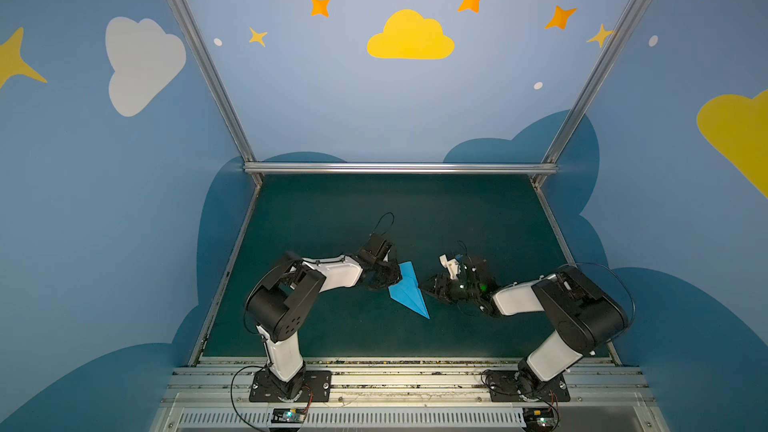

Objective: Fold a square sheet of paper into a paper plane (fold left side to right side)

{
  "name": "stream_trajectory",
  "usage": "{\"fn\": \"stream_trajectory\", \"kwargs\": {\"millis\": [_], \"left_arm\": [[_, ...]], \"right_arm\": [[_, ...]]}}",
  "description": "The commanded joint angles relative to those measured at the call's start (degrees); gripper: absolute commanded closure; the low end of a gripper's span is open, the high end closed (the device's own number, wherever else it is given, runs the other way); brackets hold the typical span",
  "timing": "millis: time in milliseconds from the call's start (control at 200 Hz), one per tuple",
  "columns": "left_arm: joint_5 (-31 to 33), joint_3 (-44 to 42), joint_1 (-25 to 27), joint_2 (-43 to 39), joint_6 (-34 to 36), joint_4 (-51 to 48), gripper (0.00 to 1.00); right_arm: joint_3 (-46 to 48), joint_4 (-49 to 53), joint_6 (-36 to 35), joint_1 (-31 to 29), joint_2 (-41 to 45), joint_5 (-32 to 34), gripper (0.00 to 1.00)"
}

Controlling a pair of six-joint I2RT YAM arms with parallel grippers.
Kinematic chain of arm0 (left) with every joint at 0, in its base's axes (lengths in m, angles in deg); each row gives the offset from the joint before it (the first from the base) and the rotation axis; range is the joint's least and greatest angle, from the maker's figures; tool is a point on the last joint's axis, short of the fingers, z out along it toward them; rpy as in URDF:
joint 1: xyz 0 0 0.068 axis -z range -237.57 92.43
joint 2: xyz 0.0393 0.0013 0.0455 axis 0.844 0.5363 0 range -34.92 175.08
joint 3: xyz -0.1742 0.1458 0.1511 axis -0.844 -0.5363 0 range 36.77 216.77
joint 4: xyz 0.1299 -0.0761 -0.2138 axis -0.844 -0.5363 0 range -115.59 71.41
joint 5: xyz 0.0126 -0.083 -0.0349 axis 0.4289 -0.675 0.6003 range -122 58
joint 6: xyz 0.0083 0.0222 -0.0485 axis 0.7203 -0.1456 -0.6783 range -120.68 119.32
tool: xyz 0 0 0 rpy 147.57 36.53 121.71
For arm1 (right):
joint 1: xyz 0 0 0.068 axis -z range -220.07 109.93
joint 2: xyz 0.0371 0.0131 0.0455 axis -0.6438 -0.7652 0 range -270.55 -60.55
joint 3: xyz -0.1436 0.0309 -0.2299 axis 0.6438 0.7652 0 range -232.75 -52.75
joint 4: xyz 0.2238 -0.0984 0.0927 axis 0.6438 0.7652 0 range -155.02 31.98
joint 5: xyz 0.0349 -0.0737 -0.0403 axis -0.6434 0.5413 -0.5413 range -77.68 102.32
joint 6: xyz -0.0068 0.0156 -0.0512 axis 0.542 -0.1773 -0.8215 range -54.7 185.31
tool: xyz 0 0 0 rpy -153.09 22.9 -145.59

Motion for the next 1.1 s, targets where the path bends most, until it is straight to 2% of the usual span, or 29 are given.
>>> {"fn": "stream_trajectory", "kwargs": {"millis": [0, 340, 526, 656, 836, 1091], "left_arm": [[2.31, -1.25, -0.40, 1.82, 0.88, -2.12, 0.84], [2.19, -1.03, -0.59, 2.20, 1.26, -2.21, 0.84], [2.10, -0.95, -0.64, 2.22, 1.26, -2.07, 0.84], [2.24, -0.78, -0.68, 2.23, 1.18, -2.03, 0.84], [2.24, -0.82, -0.64, 1.92, 1.08, -2.20, 0.84], [2.32, -1.02, -0.71, 1.28, 1.17, -2.56, 0.84]], "right_arm": [[5.09, 9.66, 2.51, -2.08, 1.96, 3.89, 0.49], [10.52, 18.36, 6.43, -8.51, 15.12, 7.53, 0.49], [11.78, 18.20, 8.41, -10.52, 17.47, 7.97, 0.50], [11.49, 14.43, 9.69, -10.50, 15.36, 8.32, 0.53], [9.72, 6.55, 11.55, -10.57, 8.33, 7.22, 0.60], [8.85, -3.51, 14.23, -10.05, -1.05, 6.85, 0.63]]}}
